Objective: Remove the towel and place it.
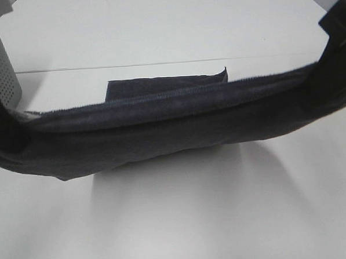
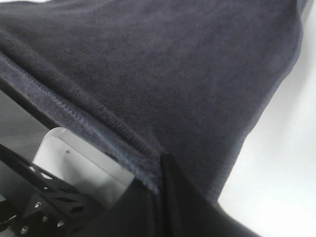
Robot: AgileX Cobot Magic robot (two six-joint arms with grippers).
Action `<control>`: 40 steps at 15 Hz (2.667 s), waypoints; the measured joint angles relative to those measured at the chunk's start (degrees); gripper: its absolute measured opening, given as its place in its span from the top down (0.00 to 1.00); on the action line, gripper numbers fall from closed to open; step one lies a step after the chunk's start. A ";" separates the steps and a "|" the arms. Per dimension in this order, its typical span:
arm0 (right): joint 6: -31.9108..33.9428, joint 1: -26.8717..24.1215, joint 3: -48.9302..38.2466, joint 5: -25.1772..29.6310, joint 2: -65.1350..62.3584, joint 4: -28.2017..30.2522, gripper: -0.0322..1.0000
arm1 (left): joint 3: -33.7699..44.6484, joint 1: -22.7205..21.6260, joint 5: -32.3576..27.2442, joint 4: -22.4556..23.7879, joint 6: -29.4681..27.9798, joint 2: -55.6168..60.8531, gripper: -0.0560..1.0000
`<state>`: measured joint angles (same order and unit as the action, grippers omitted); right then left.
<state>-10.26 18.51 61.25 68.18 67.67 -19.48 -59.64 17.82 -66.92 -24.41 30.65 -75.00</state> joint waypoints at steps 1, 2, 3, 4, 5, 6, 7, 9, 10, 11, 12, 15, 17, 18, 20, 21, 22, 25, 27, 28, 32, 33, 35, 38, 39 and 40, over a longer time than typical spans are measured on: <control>0.97 0.00 -2.86 -0.06 -1.15 -0.69 0.96 | 2.69 0.00 0.00 -1.38 0.00 1.66 0.95; 2.23 0.00 -5.61 -0.11 -2.01 -1.49 0.96 | 5.39 0.00 0.00 -2.46 0.00 3.38 0.95; 3.27 0.00 -8.42 -0.17 -2.75 -2.23 0.96 | 8.08 0.00 0.00 -3.84 0.00 4.76 0.95; 4.18 0.00 -10.60 -0.23 -3.55 -2.92 0.96 | 10.14 0.00 0.00 -4.87 -0.69 5.73 0.95; 4.76 0.00 -12.32 -0.23 -4.30 -3.61 0.96 | 12.20 0.00 0.00 -5.96 -1.15 6.53 0.95; 5.10 0.00 -13.69 -0.23 -4.81 -4.47 0.96 | 14.27 0.00 0.00 -6.93 -1.60 6.99 0.95; 5.10 0.00 -13.69 -0.23 -4.81 -4.47 0.96 | 14.27 0.00 0.00 -6.93 -1.60 6.99 0.95; 5.16 0.00 -15.93 -0.23 -4.81 -4.76 0.96 | 17.59 -0.06 0.00 -9.05 -4.13 6.99 0.95; 5.50 0.00 -16.79 -0.23 -4.81 -4.41 0.96 | 18.45 -0.06 0.06 -9.63 -5.84 6.99 0.95; 6.82 0.00 -17.82 -0.23 -4.81 -4.18 0.96 | 18.96 -0.06 0.06 -10.08 -6.59 6.99 0.95; 8.08 0.00 -19.19 -0.29 -4.81 -4.13 0.96 | 20.51 -0.06 0.06 -11.17 -8.54 6.99 0.95; 8.65 0.00 -24.47 -0.40 -4.81 -4.70 0.96 | 24.18 -0.06 0.06 -13.18 -10.26 7.05 0.95; 8.65 0.00 -27.50 -0.46 -4.81 -5.21 0.96 | 25.61 -0.06 0.06 -14.21 -10.89 7.05 0.95; 8.65 -0.06 -28.42 -0.52 -5.04 -5.33 0.96 | 25.90 -0.06 0.00 -14.55 -11.00 7.05 0.95; 8.65 -0.06 -29.45 -0.80 -5.27 -5.21 0.96 | 27.04 -0.06 0.06 -15.70 -11.06 7.05 0.95; 8.65 -0.06 -30.31 -0.92 -5.27 -4.87 0.96 | 27.96 -0.06 0.06 -16.73 -11.12 7.10 0.95; 8.65 -0.06 -31.00 -0.92 -5.27 -4.87 0.96 | 28.99 -0.11 0.06 -17.42 -11.34 7.10 0.95; 8.65 -0.06 -31.51 -0.92 -4.58 -4.87 0.96 | 29.74 -0.17 0.06 -17.93 -12.09 7.10 0.95; 8.65 -0.06 -31.51 -0.92 -2.18 -4.87 0.96 | 29.74 -0.17 0.06 -17.93 -12.43 7.10 0.95; 8.25 -0.06 -31.51 -0.97 0.06 -4.93 0.96 | 29.74 -0.17 0.06 -17.88 -12.61 7.10 0.95; 5.44 -0.06 -31.51 -0.97 4.53 -7.22 0.96 | 29.85 -0.17 0.06 -15.70 -15.81 6.53 0.95; 4.93 -0.06 -31.51 -0.97 5.10 -7.85 0.96 | 29.85 -0.17 0.06 -14.95 -17.02 5.27 0.95; 3.90 -0.06 -31.51 -0.97 6.59 -8.19 0.96 | 29.85 -0.17 0.00 -14.90 -18.39 0.86 0.95; 3.38 -0.06 -31.51 -1.03 10.31 -8.65 0.96 | 29.68 -0.17 -0.11 -15.01 -18.79 -7.28 0.95; 2.92 -0.06 -31.51 -1.03 11.63 -8.71 0.96 | 29.28 -0.17 -0.40 -15.01 -18.79 -9.51 0.95; 2.23 -0.06 -31.46 -1.03 13.12 -8.94 0.96 | 28.36 -0.17 -0.80 -14.55 -18.79 -11.23 0.95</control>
<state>-8.02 18.45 29.79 67.15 80.79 -28.42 -31.28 17.65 -67.72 -38.96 11.86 -86.23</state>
